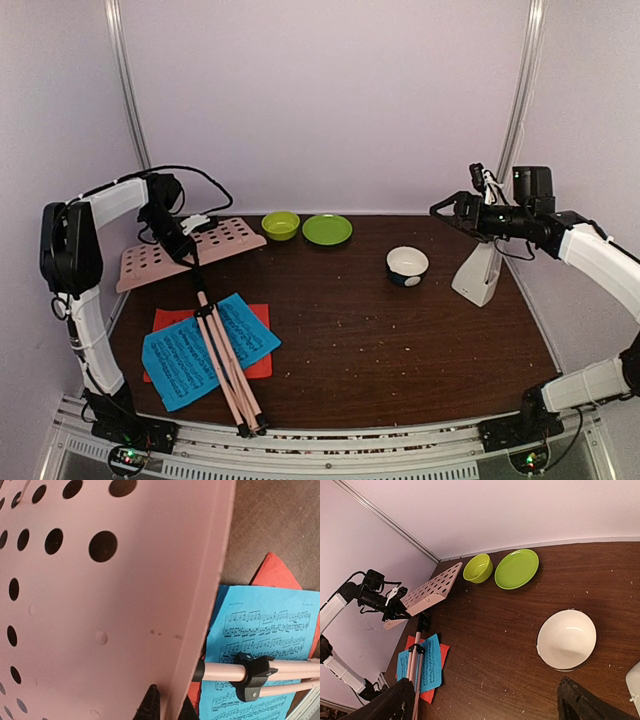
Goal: Set up the instrument practice props
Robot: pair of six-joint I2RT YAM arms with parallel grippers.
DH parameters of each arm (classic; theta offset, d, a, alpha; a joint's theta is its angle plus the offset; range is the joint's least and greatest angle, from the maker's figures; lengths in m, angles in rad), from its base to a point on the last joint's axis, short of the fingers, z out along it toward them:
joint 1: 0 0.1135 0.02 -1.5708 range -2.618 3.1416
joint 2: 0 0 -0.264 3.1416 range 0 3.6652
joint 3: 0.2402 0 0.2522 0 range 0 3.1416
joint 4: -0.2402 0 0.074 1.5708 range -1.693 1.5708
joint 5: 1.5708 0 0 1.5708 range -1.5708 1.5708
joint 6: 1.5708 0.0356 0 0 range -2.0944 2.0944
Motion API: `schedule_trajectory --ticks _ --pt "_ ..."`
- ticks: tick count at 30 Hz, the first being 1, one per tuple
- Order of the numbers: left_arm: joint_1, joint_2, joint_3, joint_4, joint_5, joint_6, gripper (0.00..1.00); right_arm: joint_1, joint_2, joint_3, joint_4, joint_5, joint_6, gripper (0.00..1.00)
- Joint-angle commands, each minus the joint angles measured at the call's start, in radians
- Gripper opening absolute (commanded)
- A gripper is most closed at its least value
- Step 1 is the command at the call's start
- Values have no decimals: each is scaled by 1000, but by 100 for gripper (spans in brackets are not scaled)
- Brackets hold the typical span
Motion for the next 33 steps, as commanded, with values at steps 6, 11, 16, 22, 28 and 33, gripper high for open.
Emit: schedule_trajectory --ticks 6,11,16,22,28,33 --pt "-27 -137 69 -37 -54 -2 0 13 -8 10 27 -27 3 100" --pt "-72 -230 105 10 -110 9 0 21 -16 -9 62 -31 31 100" --pt "-128 -312 136 52 -160 12 0 26 -34 -33 118 -5 87 100" --pt "-214 -421 148 116 -208 38 0 31 -67 -93 172 23 140 100" --pt "-310 -559 108 259 -194 75 0 51 -91 -136 210 20 176 100" --pt "-399 -647 79 379 -165 119 0 92 -89 -149 279 3 229 100"
